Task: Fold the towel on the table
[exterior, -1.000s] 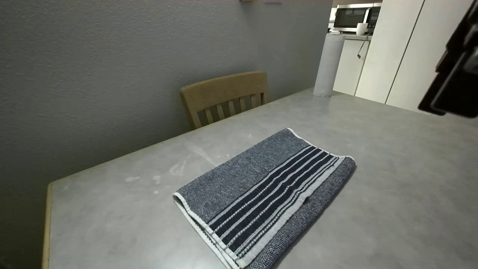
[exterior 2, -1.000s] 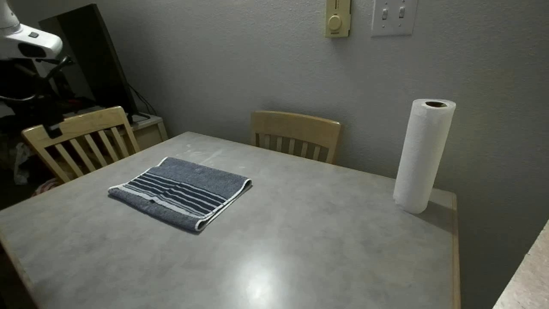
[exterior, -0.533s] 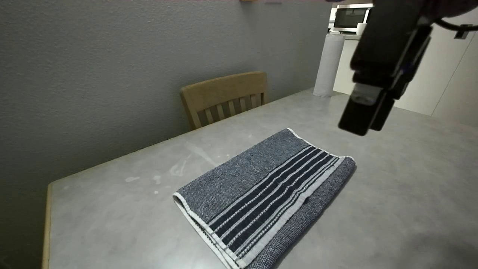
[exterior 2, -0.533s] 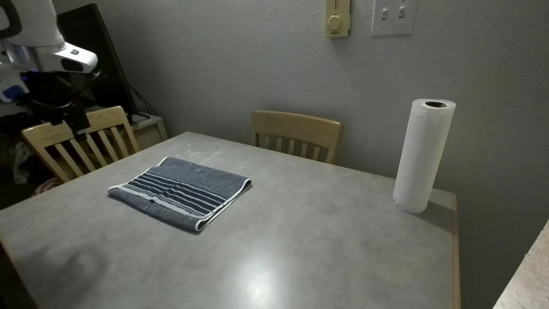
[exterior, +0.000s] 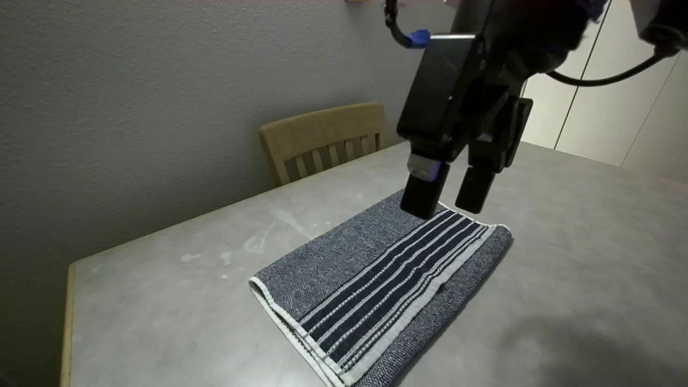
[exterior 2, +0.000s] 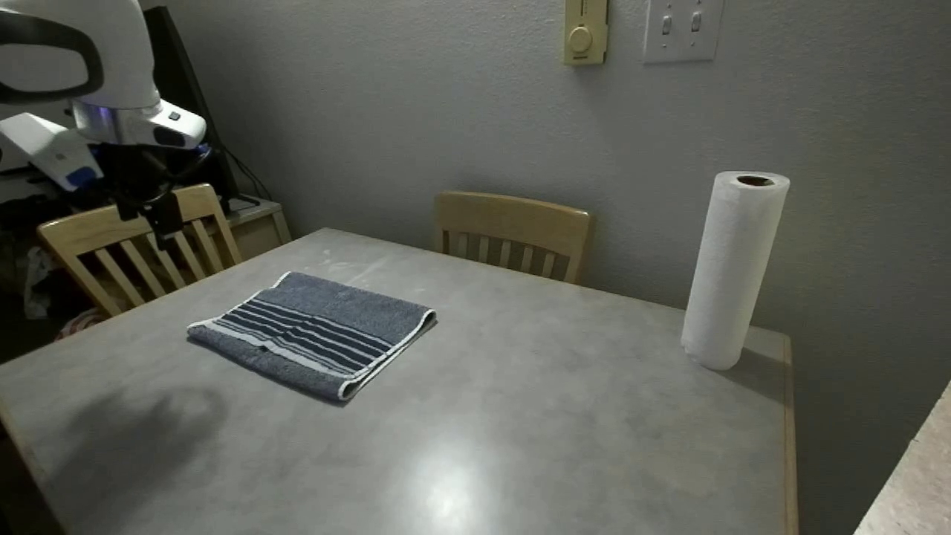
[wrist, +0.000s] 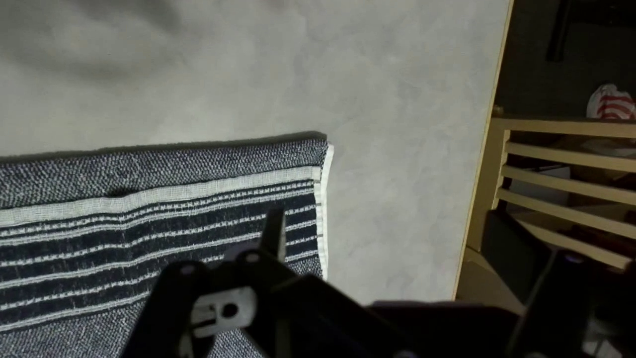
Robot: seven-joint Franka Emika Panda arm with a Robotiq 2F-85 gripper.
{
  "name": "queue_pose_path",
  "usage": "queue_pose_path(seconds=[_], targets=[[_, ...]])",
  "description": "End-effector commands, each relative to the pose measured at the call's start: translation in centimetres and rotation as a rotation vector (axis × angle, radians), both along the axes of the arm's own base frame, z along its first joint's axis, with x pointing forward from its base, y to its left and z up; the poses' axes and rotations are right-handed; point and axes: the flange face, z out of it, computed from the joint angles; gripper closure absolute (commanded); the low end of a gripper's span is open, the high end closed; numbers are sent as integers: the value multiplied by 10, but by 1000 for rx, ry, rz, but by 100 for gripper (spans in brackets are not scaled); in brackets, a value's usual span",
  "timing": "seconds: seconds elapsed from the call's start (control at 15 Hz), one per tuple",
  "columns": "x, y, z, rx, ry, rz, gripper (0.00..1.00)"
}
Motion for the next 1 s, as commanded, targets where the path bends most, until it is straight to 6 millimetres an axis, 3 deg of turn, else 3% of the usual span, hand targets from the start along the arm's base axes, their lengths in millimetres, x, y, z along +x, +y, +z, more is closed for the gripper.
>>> queue_pose_path(seconds=[0.0,0.53,0.93], targets=[[1,2,-2,-17,32,-5,0],[46,29,-22,-36,150,45,0],[85,47,-50,-92,215,99,0]])
